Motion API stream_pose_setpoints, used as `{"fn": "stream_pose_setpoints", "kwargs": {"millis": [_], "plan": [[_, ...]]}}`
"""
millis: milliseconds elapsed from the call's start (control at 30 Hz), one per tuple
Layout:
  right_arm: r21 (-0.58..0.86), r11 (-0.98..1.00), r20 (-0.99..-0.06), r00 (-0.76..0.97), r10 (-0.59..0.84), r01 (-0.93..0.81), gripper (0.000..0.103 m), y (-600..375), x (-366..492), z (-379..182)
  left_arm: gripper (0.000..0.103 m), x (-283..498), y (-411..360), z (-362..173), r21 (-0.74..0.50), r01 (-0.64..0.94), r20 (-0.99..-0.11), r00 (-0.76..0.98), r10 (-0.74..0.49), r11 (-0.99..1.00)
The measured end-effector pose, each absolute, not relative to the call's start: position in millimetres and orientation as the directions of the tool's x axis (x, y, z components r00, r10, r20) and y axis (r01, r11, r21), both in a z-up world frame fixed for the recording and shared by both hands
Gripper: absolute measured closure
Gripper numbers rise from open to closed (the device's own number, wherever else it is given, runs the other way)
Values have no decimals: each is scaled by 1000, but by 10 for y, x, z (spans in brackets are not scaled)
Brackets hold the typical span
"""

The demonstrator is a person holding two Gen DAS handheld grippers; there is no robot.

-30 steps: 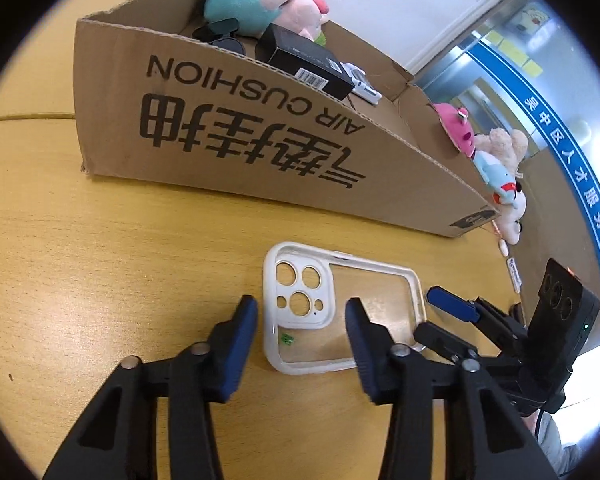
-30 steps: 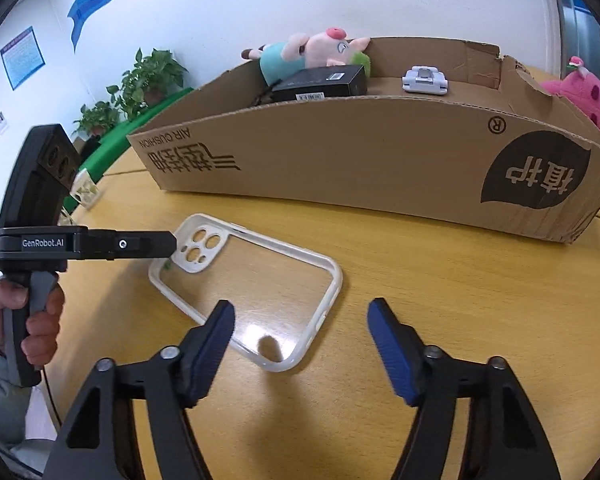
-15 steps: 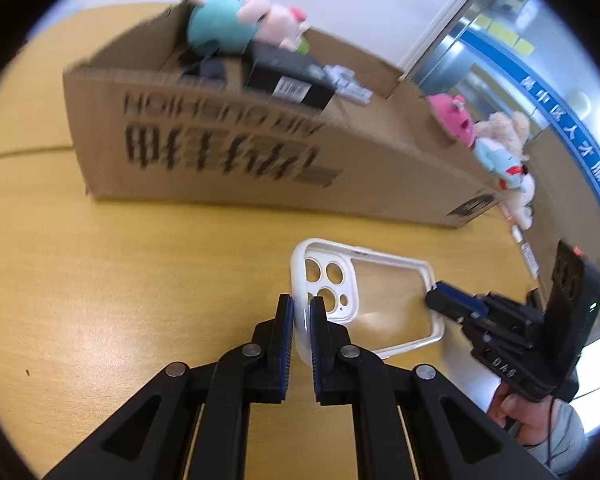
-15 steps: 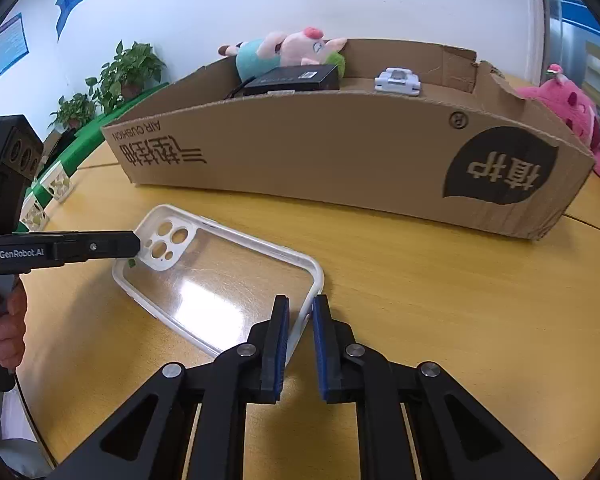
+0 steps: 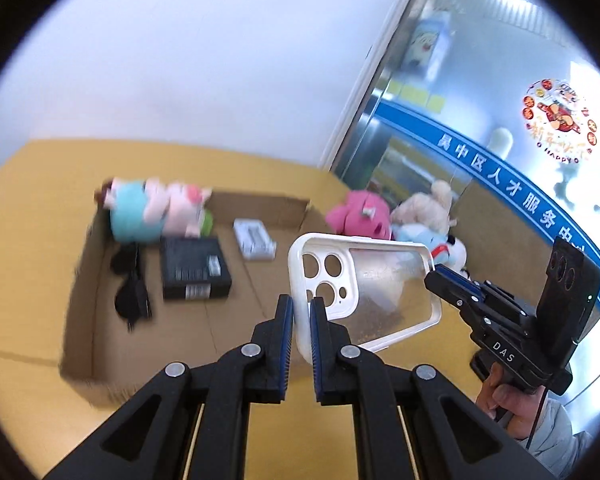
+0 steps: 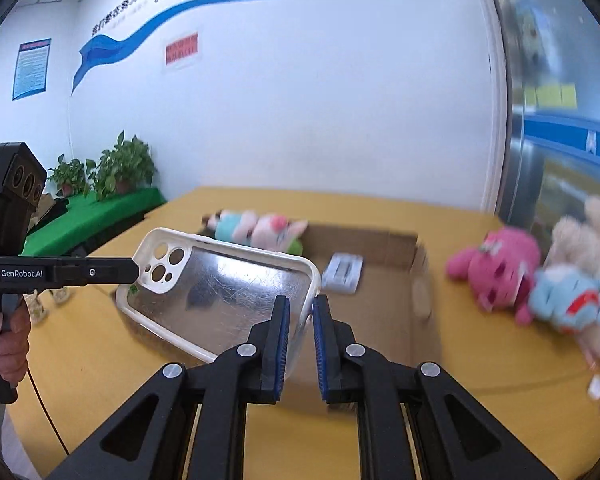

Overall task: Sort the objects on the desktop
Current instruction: 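Lift the phone case and carry it over the cardboard box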

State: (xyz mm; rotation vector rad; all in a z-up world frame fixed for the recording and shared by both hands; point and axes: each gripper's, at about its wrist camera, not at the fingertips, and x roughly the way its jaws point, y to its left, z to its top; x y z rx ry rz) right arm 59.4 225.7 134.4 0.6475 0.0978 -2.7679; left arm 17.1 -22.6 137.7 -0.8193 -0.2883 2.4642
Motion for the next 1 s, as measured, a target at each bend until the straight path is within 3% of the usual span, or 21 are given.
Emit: {"fn": "stream_pose_setpoints", "kwargs": {"millis": [233, 367, 567, 1000], "plan": [[-27, -950, -335, -898, -285, 312, 92, 2162, 426, 1875, 96, 10, -300, 1757, -303, -416, -437, -739, 513, -857], [-11, -939, -343, -883, -319, 343, 92, 2041, 145, 1900, 95, -91, -432, 1767, -296, -388, -441, -755, 486, -873], [66, -922, -443, -816, -371, 383, 92, 1849, -411, 1459, 95, -386, -649, 1465, -310, -326, -523, -726, 447, -893], [207, -916, -707, -594, -383, 344, 90, 1781, -1018, 177, 96, -924, -702, 255, -367, -171, -757, -516, 401, -914]]}}
